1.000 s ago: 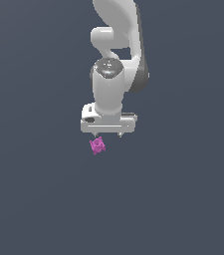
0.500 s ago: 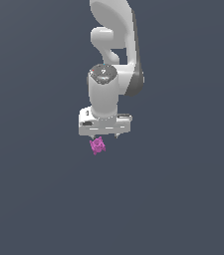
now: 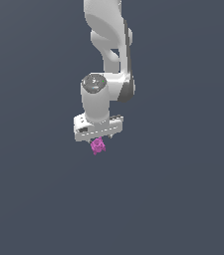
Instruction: Pick up the object and move it to a goal position.
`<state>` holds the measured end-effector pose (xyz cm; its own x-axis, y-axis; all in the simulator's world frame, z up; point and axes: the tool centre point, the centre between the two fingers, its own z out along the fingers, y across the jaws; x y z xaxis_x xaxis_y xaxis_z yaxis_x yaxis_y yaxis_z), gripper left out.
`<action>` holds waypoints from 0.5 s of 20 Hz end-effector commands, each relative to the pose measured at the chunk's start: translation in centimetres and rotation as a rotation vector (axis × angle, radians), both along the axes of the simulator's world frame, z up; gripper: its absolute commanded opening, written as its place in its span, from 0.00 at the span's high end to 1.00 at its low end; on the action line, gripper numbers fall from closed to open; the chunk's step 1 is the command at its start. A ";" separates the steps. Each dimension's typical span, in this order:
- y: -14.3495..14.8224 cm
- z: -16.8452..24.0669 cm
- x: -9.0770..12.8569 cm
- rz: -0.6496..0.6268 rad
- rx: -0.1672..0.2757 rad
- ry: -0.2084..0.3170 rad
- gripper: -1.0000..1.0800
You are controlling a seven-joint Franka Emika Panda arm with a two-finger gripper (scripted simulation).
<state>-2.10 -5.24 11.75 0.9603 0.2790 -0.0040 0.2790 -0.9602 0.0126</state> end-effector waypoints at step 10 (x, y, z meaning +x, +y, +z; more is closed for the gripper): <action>-1.7 -2.5 -1.0 0.136 0.012 0.001 0.04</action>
